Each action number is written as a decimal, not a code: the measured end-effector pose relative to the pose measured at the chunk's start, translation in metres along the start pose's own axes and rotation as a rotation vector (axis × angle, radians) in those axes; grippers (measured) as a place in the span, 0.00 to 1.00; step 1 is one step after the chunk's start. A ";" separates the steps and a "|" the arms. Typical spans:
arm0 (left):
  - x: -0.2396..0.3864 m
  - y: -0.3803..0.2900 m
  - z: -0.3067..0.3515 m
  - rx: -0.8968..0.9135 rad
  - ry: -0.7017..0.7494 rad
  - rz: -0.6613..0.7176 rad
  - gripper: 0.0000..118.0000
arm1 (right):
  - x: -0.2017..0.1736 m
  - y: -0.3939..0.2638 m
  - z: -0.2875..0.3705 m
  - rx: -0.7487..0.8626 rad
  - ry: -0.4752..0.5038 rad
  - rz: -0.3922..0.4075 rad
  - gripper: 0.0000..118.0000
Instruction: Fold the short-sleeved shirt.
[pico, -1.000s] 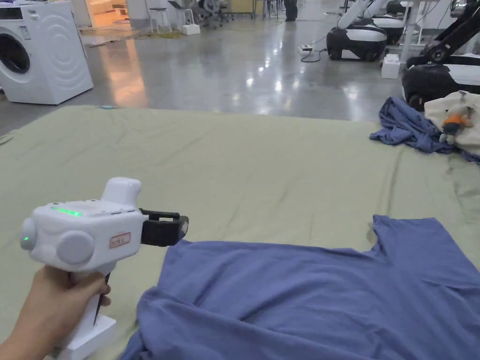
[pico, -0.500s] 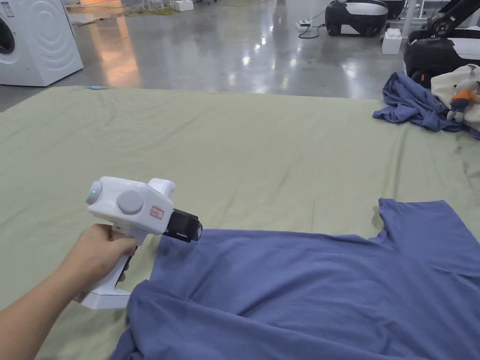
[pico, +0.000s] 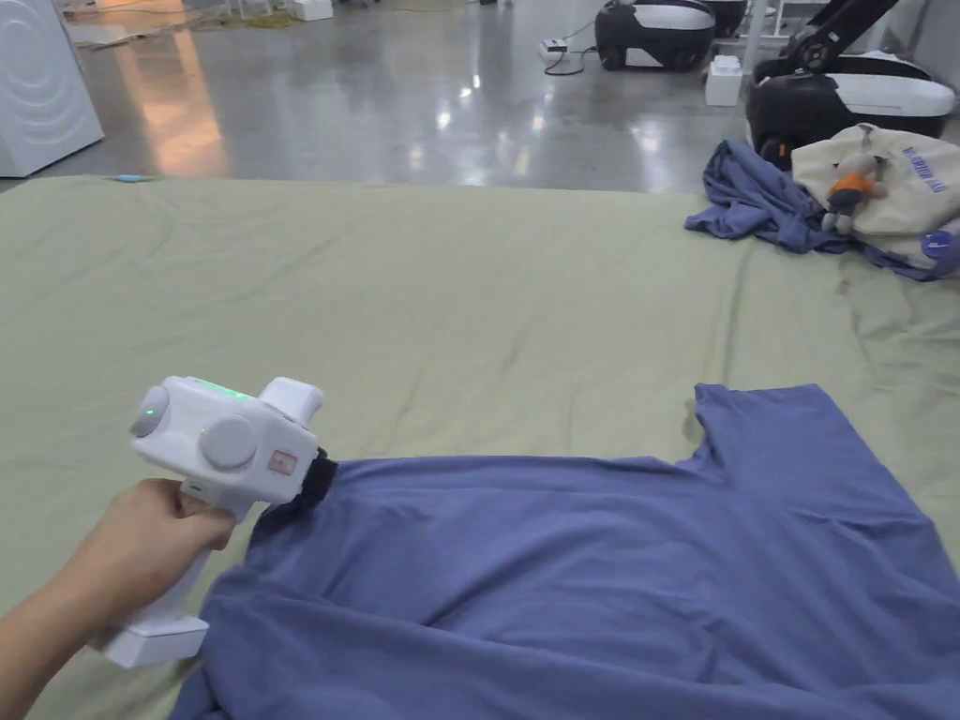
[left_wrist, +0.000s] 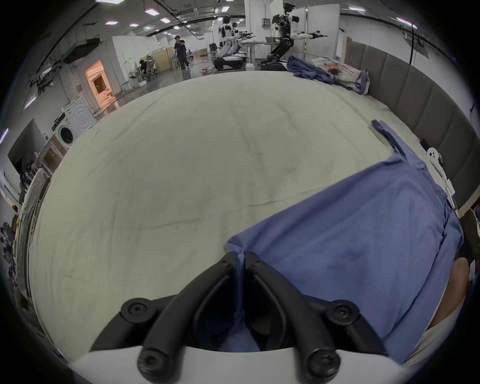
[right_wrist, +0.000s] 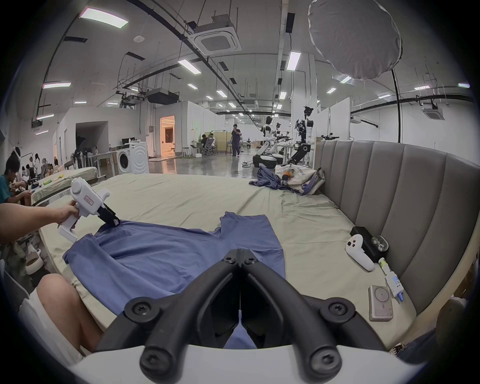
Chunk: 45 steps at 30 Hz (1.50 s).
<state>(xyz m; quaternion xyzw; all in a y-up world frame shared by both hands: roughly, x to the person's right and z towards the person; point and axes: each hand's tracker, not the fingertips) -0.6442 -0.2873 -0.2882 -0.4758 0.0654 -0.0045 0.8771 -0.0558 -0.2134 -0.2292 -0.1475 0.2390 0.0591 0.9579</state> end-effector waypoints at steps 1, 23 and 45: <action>-0.002 0.003 -0.001 0.002 0.006 -0.003 0.06 | 0.001 -0.001 0.000 0.000 0.001 -0.003 0.02; -0.008 0.015 0.015 0.020 -0.035 0.053 0.06 | 0.096 0.043 -0.333 -0.782 -0.020 -0.085 0.97; -0.009 0.015 0.016 -0.012 -0.029 0.052 0.06 | 0.079 0.030 -0.335 -0.849 0.101 -0.153 0.08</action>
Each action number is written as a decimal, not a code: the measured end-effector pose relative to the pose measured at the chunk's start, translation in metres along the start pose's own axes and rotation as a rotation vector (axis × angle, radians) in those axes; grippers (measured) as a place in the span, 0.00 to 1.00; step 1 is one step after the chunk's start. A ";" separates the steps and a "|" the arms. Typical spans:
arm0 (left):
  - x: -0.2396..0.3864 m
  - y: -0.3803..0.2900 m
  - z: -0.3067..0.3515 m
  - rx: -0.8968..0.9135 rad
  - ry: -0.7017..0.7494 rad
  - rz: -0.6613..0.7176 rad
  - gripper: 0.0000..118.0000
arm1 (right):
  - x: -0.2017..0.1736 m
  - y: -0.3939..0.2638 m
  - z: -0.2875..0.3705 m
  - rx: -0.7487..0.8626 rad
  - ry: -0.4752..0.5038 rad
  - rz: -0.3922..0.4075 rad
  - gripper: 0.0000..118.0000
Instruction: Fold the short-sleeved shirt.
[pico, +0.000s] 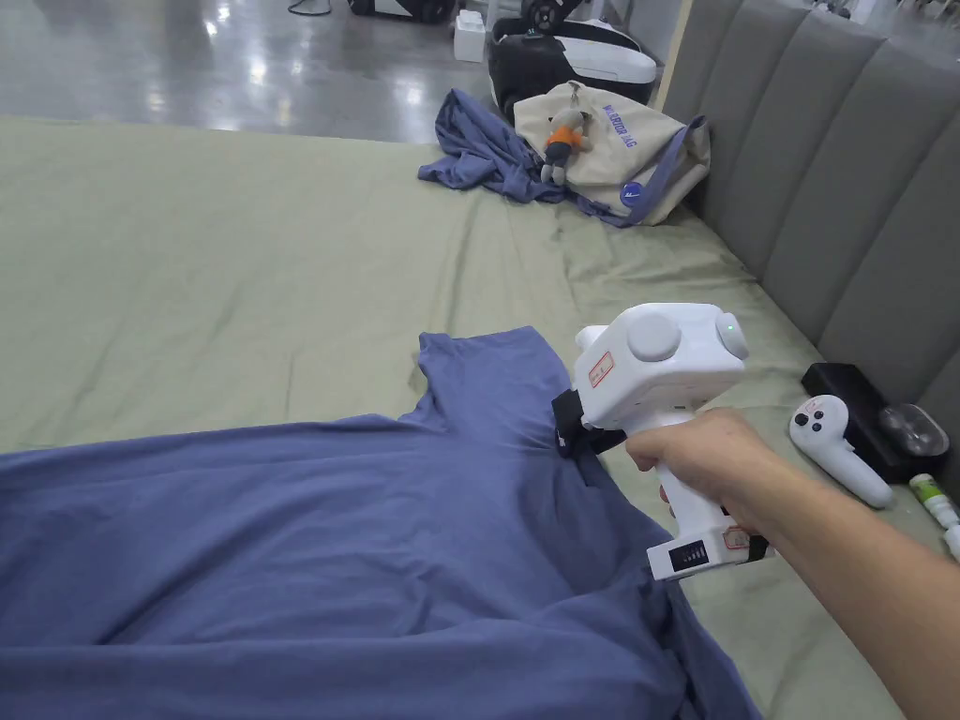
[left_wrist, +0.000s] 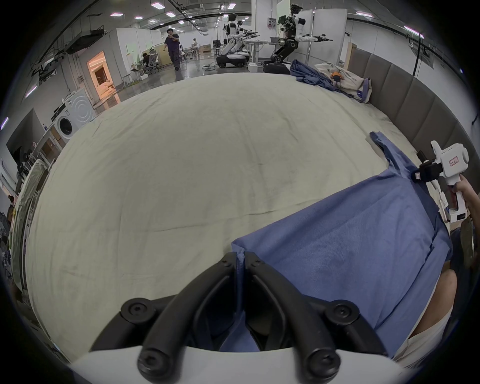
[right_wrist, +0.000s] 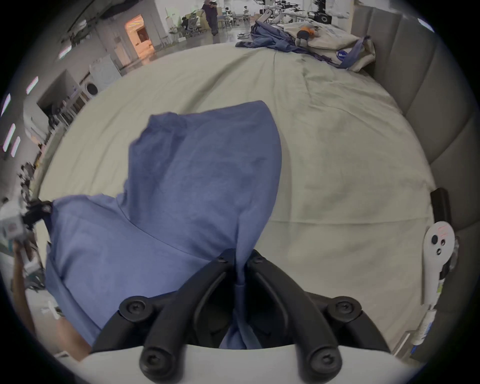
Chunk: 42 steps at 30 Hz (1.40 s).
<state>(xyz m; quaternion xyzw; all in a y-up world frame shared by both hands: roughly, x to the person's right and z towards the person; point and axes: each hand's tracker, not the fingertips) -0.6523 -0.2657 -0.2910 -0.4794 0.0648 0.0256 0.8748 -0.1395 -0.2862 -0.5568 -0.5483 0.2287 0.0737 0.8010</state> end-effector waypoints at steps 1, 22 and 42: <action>-0.001 0.001 0.001 0.004 -0.007 0.009 0.06 | 0.003 0.002 0.001 -0.010 0.004 -0.022 0.08; -0.040 -0.009 0.091 0.213 -0.164 0.154 0.06 | 0.017 -0.036 0.114 0.271 0.201 0.120 0.07; -0.040 -0.171 0.150 0.253 -0.328 0.276 0.06 | 0.042 -0.218 0.180 0.358 0.303 0.158 0.07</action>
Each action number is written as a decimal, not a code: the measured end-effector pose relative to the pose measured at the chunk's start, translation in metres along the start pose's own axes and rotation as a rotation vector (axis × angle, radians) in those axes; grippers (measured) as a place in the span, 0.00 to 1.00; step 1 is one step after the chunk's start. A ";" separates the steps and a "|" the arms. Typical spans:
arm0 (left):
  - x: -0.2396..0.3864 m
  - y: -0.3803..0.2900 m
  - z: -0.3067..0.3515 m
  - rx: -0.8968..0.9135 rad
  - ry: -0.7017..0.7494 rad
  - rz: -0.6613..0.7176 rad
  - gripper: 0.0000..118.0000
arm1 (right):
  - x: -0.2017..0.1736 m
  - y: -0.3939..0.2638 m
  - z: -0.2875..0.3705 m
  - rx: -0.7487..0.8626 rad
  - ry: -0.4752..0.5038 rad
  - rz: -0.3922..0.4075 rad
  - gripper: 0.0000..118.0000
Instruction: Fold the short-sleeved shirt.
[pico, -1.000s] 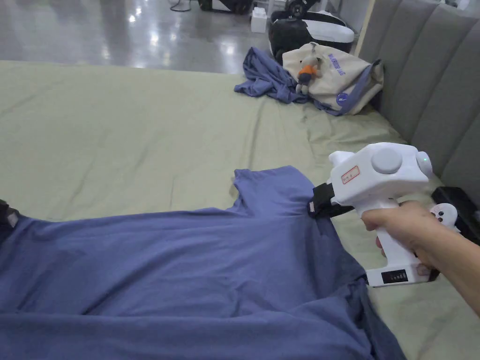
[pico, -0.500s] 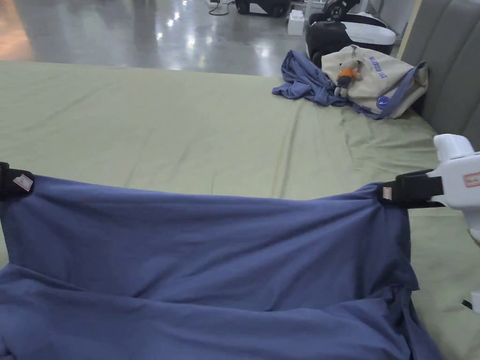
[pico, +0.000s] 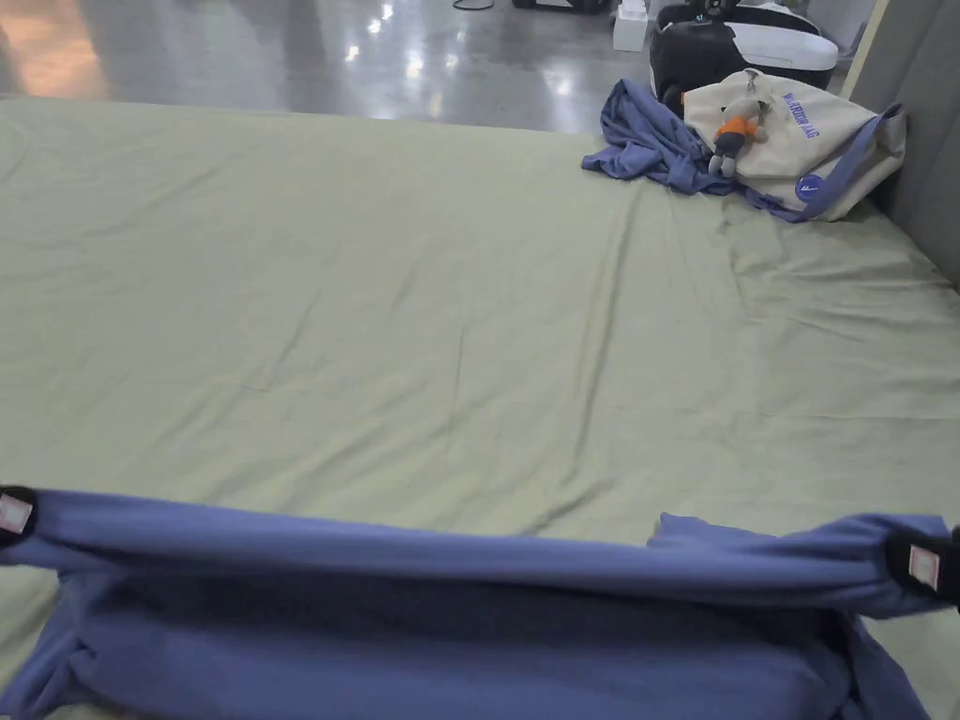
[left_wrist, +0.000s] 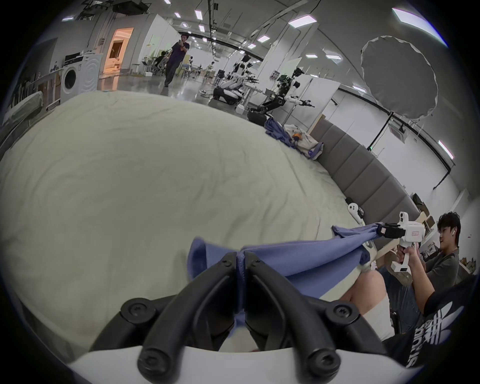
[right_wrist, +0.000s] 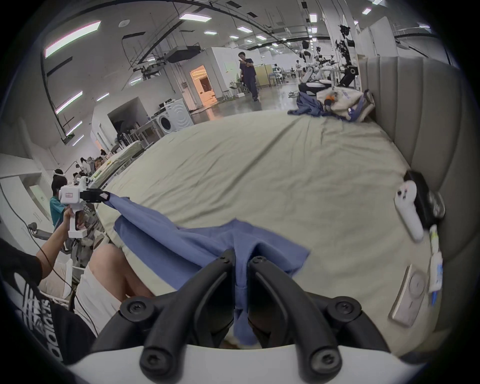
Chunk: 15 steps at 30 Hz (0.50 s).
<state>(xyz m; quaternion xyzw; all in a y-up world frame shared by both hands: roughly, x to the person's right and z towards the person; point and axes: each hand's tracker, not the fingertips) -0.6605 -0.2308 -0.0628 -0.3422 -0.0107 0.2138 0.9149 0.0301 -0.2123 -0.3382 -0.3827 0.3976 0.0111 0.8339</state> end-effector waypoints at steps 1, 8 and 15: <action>0.006 -0.011 0.002 0.005 -0.003 0.007 0.06 | 0.002 -0.011 -0.001 -0.010 0.006 -0.028 0.07; 0.015 -0.057 -0.007 -0.006 0.017 0.035 0.06 | 0.003 -0.068 -0.021 -0.077 -0.027 -0.060 0.07; 0.028 -0.081 -0.021 0.009 0.093 -0.030 0.06 | 0.002 -0.089 -0.038 -0.100 -0.086 -0.008 0.07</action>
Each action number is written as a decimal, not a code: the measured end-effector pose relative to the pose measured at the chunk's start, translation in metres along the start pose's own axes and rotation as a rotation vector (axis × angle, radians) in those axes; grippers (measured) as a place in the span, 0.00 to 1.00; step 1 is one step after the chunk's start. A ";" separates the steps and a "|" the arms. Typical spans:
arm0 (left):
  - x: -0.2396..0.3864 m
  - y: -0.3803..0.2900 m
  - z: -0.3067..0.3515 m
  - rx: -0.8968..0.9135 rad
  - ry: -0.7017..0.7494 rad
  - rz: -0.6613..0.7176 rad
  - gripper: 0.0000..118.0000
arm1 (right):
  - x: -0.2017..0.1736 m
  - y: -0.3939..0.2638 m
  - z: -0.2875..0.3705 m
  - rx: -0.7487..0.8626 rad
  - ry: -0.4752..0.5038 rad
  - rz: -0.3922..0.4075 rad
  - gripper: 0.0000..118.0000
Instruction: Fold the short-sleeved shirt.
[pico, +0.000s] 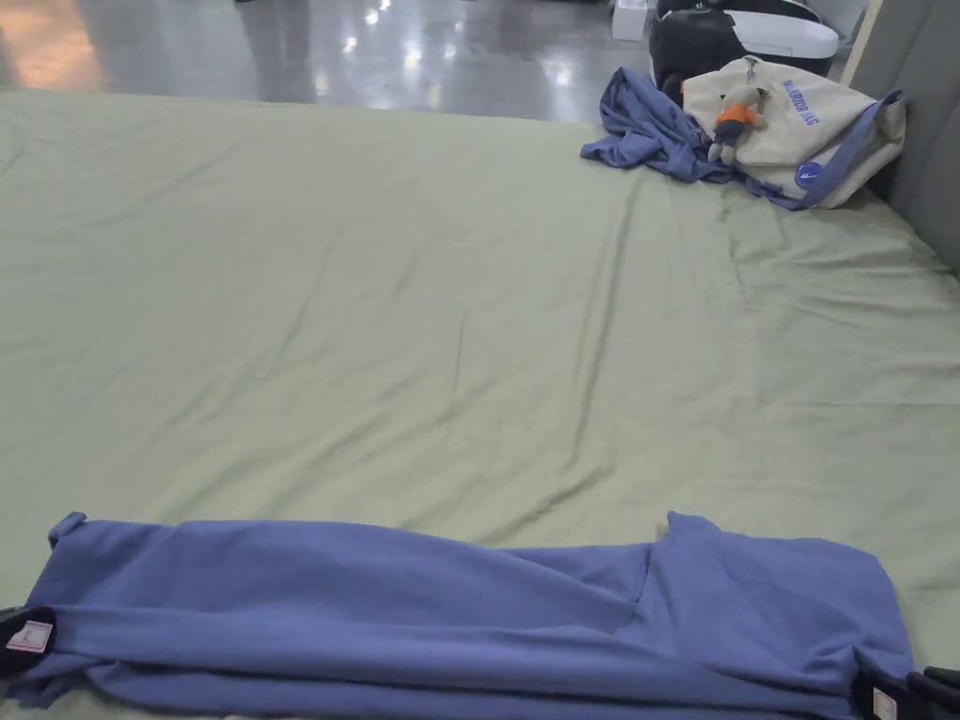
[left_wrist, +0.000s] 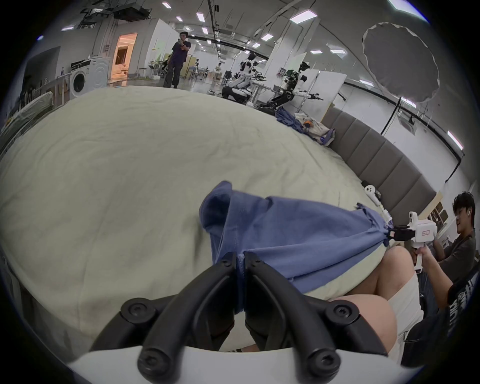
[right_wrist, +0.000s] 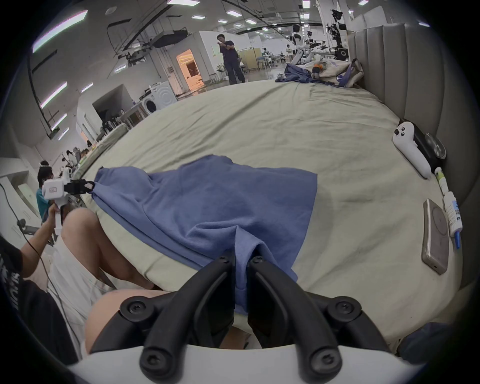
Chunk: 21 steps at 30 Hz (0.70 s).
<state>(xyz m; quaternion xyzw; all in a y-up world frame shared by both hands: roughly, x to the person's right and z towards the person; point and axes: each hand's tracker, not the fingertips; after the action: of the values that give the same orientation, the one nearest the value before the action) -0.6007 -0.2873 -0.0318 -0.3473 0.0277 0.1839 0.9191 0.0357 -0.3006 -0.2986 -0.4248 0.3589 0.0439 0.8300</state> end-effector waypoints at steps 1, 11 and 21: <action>0.000 -0.002 -0.004 -0.019 0.004 0.004 0.06 | -0.002 -0.002 -0.003 -0.007 -0.014 0.024 0.07; 0.042 0.019 0.037 0.237 0.280 -0.216 0.76 | -0.018 0.026 0.045 0.203 -0.075 0.061 0.80; 0.133 0.020 0.107 0.923 0.471 -0.318 0.76 | -0.146 0.041 0.122 0.999 -0.682 0.223 0.90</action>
<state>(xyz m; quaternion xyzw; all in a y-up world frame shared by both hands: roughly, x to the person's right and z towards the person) -0.4927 -0.1615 0.0130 0.0606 0.2580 -0.0717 0.9616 -0.0194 -0.1513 -0.1875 0.0936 0.0926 0.0906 0.9871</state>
